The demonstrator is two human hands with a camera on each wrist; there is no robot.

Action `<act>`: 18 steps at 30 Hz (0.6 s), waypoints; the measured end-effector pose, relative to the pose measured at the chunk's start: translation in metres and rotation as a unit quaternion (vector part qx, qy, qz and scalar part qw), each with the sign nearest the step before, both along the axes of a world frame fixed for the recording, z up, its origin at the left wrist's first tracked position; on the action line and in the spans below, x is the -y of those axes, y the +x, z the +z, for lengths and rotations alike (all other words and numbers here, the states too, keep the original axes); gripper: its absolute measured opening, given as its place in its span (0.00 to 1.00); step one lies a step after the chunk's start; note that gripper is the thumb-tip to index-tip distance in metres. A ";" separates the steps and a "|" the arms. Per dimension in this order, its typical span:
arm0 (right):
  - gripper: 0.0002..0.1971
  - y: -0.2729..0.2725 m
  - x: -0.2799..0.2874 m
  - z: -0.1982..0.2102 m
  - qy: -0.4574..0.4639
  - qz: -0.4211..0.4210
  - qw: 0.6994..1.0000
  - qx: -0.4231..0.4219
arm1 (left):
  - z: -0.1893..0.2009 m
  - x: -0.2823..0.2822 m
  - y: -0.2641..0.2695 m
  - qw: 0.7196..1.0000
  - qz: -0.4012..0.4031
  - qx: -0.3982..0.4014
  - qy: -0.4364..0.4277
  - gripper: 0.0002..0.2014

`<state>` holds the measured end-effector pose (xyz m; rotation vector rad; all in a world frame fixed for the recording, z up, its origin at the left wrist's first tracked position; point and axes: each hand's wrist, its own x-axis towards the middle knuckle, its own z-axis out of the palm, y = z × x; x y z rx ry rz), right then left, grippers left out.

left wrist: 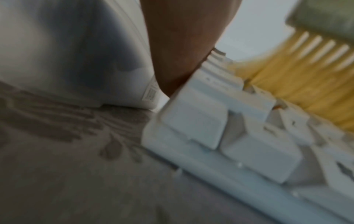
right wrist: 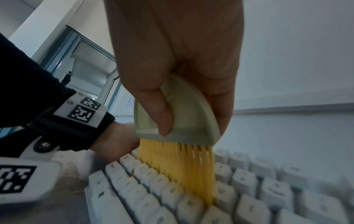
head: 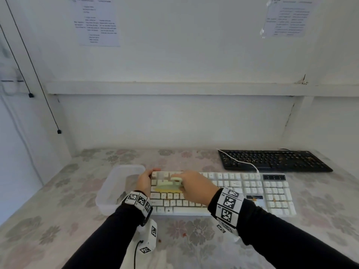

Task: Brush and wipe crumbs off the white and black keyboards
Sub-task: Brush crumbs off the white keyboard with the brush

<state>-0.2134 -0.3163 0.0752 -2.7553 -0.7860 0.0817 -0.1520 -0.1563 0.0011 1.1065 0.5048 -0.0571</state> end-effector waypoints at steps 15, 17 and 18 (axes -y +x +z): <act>0.11 -0.005 0.009 0.023 -0.002 -0.039 0.999 -0.011 | -0.007 -0.003 0.005 0.999 -0.012 0.024 0.039 0.14; 0.07 -0.007 -0.005 0.018 -0.002 -0.025 0.999 -0.028 | -0.011 -0.004 0.009 0.998 -0.013 0.038 0.046 0.16; 0.11 -0.008 -0.012 0.015 -0.010 -0.022 0.999 -0.034 | -0.012 -0.005 0.010 0.998 -0.016 0.044 0.048 0.17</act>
